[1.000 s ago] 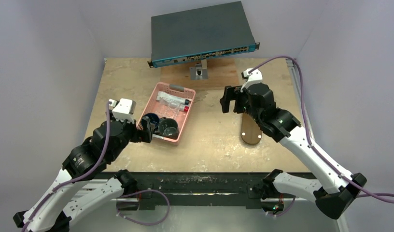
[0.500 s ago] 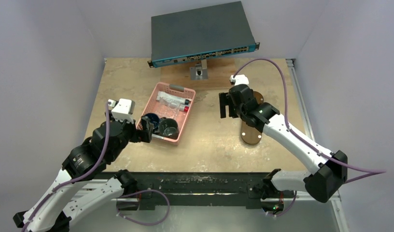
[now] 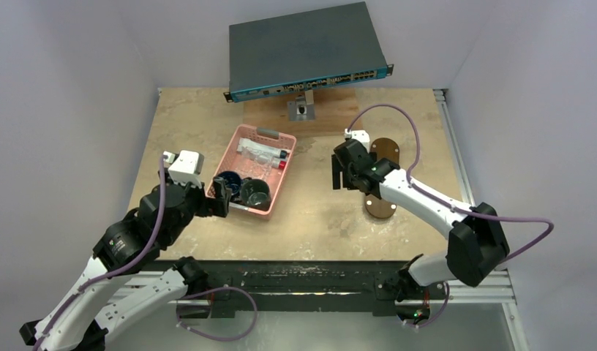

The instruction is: Prepare toiletry sets of a toothbrush and toothpaste on the tray

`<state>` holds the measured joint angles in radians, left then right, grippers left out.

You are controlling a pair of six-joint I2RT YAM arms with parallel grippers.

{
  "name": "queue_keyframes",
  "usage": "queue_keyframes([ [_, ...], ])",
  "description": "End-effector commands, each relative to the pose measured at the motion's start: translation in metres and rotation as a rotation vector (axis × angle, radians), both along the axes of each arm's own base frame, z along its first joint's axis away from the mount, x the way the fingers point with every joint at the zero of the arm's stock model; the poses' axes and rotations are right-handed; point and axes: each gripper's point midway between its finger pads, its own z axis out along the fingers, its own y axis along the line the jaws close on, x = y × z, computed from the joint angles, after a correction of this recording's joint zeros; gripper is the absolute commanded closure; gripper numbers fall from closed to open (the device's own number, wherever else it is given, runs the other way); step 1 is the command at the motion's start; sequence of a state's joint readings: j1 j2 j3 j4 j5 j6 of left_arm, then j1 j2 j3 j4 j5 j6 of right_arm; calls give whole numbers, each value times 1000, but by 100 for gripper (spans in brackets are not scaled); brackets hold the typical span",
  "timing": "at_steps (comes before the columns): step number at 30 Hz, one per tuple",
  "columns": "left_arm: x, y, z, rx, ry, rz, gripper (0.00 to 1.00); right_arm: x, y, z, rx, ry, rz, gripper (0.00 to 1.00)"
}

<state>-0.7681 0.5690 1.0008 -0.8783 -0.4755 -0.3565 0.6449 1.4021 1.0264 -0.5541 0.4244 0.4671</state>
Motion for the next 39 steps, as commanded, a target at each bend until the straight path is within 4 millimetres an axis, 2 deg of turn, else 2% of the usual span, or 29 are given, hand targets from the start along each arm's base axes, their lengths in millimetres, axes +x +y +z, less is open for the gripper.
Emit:
queue_keyframes([
  [1,-1,0,2,-18,-11,-2,0,10,-17,-12,4,-18,-126,20],
  [6,-2,1,4,-23,-17,-3,0,17,-35,-32,34,18,-193,26],
  [11,-2,2,4,-21,-21,-2,0,22,-46,-47,39,44,-217,30],
  [19,-3,3,4,-19,-25,1,0,28,-51,-59,23,63,-229,44],
  [25,-3,3,4,-20,-26,1,0,28,-56,-68,-3,74,-240,47],
  [39,-3,4,4,-17,-27,5,0,21,-56,-82,-2,119,-222,67],
])
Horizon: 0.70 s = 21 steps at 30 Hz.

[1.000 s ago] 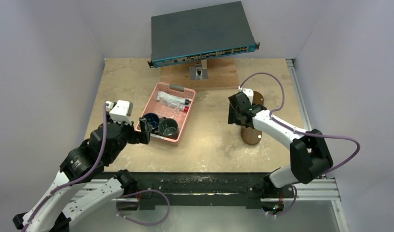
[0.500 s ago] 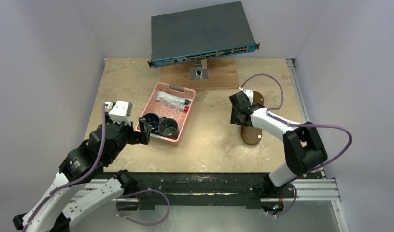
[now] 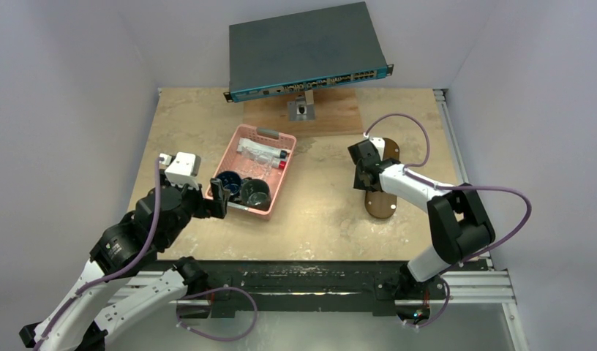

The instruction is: Prepare toiletry sets of a toothbrush and toothpaste on the tray

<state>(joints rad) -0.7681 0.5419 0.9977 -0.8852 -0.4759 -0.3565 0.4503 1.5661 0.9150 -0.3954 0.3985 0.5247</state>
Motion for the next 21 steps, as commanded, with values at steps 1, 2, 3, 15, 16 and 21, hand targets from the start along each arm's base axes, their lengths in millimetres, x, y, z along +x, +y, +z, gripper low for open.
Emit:
queue_keyframes([
  [1,1,0,1,-4,-12,4,0,-2,-1,-8,4,19,4,68],
  [2,1,0,1,-4,-12,4,0,-3,-1,-8,5,19,3,68],
  [3,1,1,1,-3,-12,4,0,-3,-1,-9,5,23,3,68],
  [15,1,2,2,-4,-18,10,0,-16,6,-18,46,70,39,74],
  [16,1,3,2,-3,-19,10,0,-18,8,-20,59,77,46,75],
  [21,0,3,3,-6,-22,9,0,-27,12,-24,92,94,59,76],
])
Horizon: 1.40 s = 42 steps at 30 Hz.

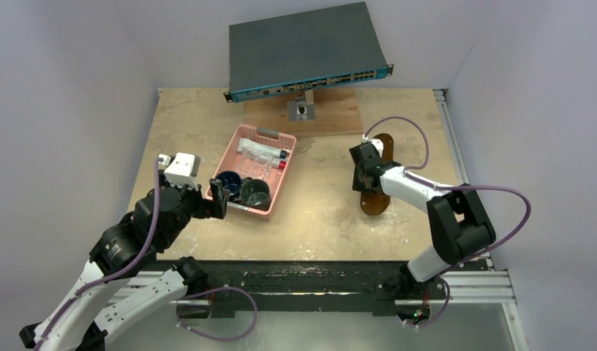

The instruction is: Prepare toiletry sets of a toothbrush and toothpaste on the tray

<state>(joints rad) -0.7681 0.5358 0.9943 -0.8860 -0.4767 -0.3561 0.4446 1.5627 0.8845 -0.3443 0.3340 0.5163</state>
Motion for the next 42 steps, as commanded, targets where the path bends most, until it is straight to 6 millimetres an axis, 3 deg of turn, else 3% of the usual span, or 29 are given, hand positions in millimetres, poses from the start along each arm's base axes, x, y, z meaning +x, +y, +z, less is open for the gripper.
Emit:
queue_keyframes([
  [1,1,2,3,-4,-19,9,0,-27,3,-16,38,88,28,76],
  [11,1,3,4,-8,-23,12,0,-31,7,-4,70,61,36,76],
  [25,0,3,4,-12,-22,12,0,-22,6,59,101,-65,15,71],
  [32,0,2,5,-14,-23,8,0,-2,-9,85,29,-141,-41,63],
  [42,-1,3,4,-14,-22,8,0,39,-39,103,39,-215,-177,56],
])
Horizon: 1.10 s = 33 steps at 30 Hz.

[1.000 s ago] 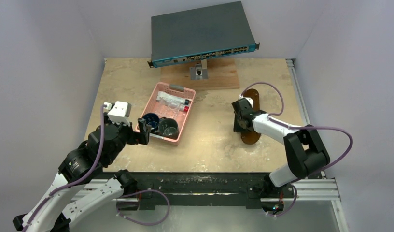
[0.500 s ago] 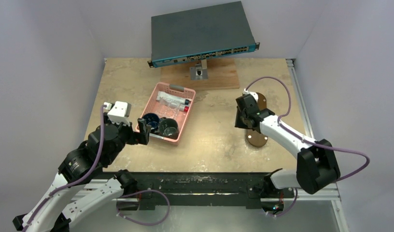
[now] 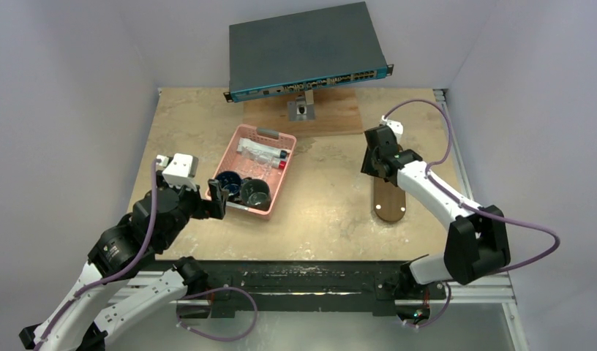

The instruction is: Prepare toiletry sets of a toothbrush and toothpaste on the tray

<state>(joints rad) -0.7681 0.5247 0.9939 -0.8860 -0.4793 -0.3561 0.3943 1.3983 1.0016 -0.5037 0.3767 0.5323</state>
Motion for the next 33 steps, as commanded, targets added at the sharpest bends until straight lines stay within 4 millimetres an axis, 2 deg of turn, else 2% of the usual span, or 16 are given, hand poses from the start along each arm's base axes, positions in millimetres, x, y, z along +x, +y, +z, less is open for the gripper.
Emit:
queue_keyframes([
  [1,0,1,2,-9,-13,4,0,31,-22,26,16,-96,-107,55],
  [12,0,0,1,-2,-9,-2,0,73,-91,33,102,-187,-366,31],
  [18,1,-2,-1,0,-5,-9,0,94,-121,23,161,-173,-484,25],
  [20,1,-3,-1,1,-3,-13,0,100,-123,19,177,-169,-506,20],
  [22,1,-4,-2,3,0,-18,0,105,-139,10,183,-157,-558,17],
  [27,1,-5,-2,3,1,-26,0,121,-153,-8,230,-114,-621,10],
  [33,1,-7,-2,7,4,-31,0,138,-162,-23,259,-81,-653,8],
])
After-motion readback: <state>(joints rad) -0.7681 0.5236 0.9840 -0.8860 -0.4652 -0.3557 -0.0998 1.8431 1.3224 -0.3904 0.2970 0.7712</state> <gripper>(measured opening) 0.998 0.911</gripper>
